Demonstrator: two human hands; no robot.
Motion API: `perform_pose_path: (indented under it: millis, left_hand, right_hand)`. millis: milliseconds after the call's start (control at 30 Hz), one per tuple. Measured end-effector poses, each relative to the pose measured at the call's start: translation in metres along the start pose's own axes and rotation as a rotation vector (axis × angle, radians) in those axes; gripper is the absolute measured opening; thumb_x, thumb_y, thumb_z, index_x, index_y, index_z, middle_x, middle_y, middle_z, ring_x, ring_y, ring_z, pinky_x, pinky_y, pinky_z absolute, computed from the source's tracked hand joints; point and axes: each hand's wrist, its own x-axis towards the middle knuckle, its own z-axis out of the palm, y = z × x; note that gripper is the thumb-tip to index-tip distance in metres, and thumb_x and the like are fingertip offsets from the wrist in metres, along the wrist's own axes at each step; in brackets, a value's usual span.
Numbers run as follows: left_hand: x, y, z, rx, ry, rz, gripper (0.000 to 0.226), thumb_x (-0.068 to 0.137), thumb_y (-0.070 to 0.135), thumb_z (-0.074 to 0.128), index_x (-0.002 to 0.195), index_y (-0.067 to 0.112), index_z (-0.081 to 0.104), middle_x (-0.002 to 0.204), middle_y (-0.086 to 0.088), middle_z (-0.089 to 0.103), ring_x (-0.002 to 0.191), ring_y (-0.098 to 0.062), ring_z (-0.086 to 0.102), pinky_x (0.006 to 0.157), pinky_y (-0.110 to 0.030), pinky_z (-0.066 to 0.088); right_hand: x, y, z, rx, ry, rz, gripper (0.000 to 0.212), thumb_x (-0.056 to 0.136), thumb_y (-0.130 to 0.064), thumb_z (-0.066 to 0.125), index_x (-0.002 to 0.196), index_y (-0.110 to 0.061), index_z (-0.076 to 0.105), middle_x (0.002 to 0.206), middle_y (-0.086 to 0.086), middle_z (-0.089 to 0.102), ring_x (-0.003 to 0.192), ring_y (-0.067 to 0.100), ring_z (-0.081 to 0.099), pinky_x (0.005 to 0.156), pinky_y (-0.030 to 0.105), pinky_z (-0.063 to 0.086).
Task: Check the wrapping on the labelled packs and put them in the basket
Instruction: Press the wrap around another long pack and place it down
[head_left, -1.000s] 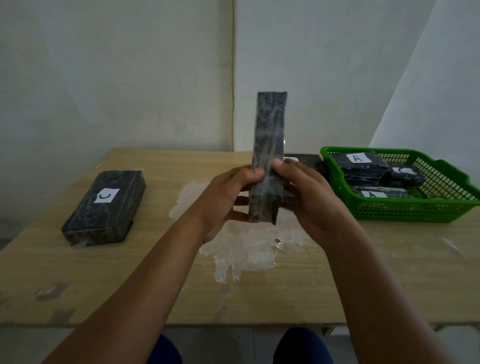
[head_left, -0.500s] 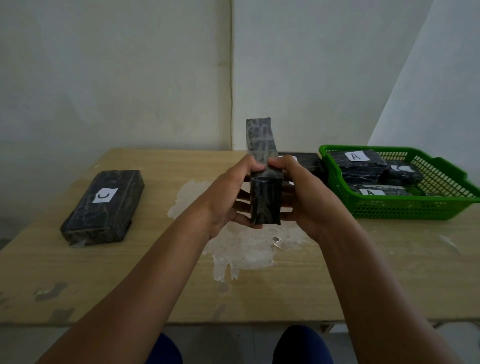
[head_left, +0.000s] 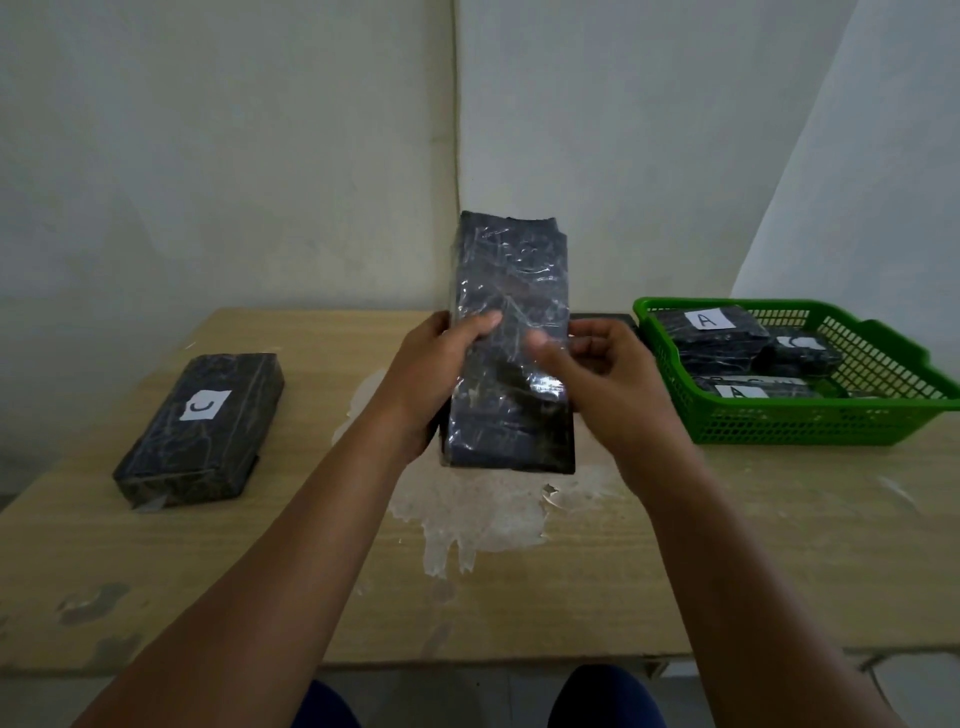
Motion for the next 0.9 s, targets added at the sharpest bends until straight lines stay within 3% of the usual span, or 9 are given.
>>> perform_pose_path:
  millis: [100,167,233,367,433,567,700,833,900]
  left_hand:
    - [-0.005,-0.010,0.000,-0.090,-0.105,-0.102,0.074,0.074,0.036,0.074,0.135,-0.002,0.062,0.126,-0.027,0.071,0.111,-0.041,0.073,0.109,-0.060,0.050]
    - [-0.008,-0.013,0.001,-0.064,-0.167,-0.124,0.081,0.065,0.036,0.075,0.134,-0.003,0.062,0.128,-0.028,0.070,0.109,-0.041,0.072,0.108,-0.057,0.050]
    - [-0.008,-0.011,0.003,-0.001,-0.159,-0.079,0.068,0.071,0.039,0.074,0.127,0.002,0.068,0.122,-0.022,0.074,0.111,-0.037,0.073,0.107,-0.056,0.052]
    - [-0.001,-0.005,0.002,-0.009,-0.065,0.126,0.035,0.096,0.042,0.070,0.122,0.018,0.073,0.118,0.000,0.079,0.112,-0.018,0.074,0.089,-0.035,0.058]
    - [0.001,-0.005,-0.003,-0.058,-0.118,0.166,0.033,0.095,0.035,0.066,0.124,0.020,0.071,0.118,0.003,0.078,0.112,-0.014,0.072,0.086,-0.027,0.056]
    - [0.004,-0.012,-0.016,-0.107,-0.233,0.170,0.032,0.097,0.024,0.064,0.129,0.019,0.068,0.120,0.001,0.076,0.115,-0.016,0.070,0.089,-0.033,0.058]
    - [0.003,-0.012,-0.016,-0.170,-0.277,0.215,0.035,0.096,0.020,0.065,0.130,0.016,0.065,0.120,0.001,0.077,0.114,-0.016,0.070,0.090,-0.031,0.059]
    - [-0.001,-0.008,-0.015,-0.131,-0.256,0.311,0.053,0.093,0.022,0.077,0.141,0.011,0.059,0.132,-0.006,0.072,0.126,-0.023,0.065,0.096,-0.035,0.056]
    - [-0.006,-0.006,-0.013,-0.061,-0.225,0.364,0.057,0.090,0.021,0.081,0.142,0.012,0.059,0.135,-0.007,0.070,0.130,-0.025,0.064,0.097,-0.034,0.056]
  right_hand:
    - [0.016,-0.007,-0.009,0.180,0.082,0.110,0.075,0.073,-0.068,0.071,0.123,-0.014,0.062,0.113,0.006,0.077,0.105,0.025,0.076,0.091,0.043,0.064]
    - [0.020,-0.012,-0.014,0.239,0.095,0.124,0.064,0.086,-0.064,0.070,0.122,-0.012,0.066,0.112,0.007,0.079,0.102,0.024,0.078,0.089,0.044,0.065]
    - [0.019,-0.013,-0.018,0.229,0.088,0.076,0.053,0.091,-0.056,0.070,0.120,-0.012,0.069,0.109,0.006,0.081,0.100,0.023,0.079,0.087,0.041,0.066]
    - [0.005,-0.005,-0.021,0.139,0.028,-0.051,0.071,0.069,-0.056,0.080,0.126,-0.016,0.067,0.113,0.004,0.079,0.101,0.019,0.079,0.085,0.039,0.066]
    - [0.000,-0.003,-0.021,0.105,0.064,-0.152,0.075,0.061,-0.053,0.085,0.124,-0.015,0.067,0.113,0.003,0.078,0.101,0.017,0.078,0.084,0.038,0.066]
    - [-0.006,-0.001,-0.021,-0.026,0.099,-0.334,0.064,0.065,-0.047,0.090,0.116,-0.018,0.065,0.113,0.001,0.076,0.100,0.017,0.077,0.082,0.036,0.066]
    - [-0.007,0.000,-0.021,-0.066,0.103,-0.383,0.065,0.067,-0.045,0.090,0.120,-0.020,0.064,0.117,-0.001,0.075,0.099,0.014,0.077,0.081,0.033,0.065]
    - [-0.002,0.006,-0.029,0.112,-0.005,-0.339,0.062,0.078,-0.029,0.090,0.130,-0.014,0.061,0.123,0.007,0.074,0.110,0.024,0.075,0.089,0.046,0.064]
    - [0.000,0.012,-0.037,0.251,-0.114,-0.286,0.061,0.082,-0.021,0.082,0.137,-0.009,0.057,0.127,0.009,0.072,0.118,0.028,0.072,0.090,0.043,0.062]
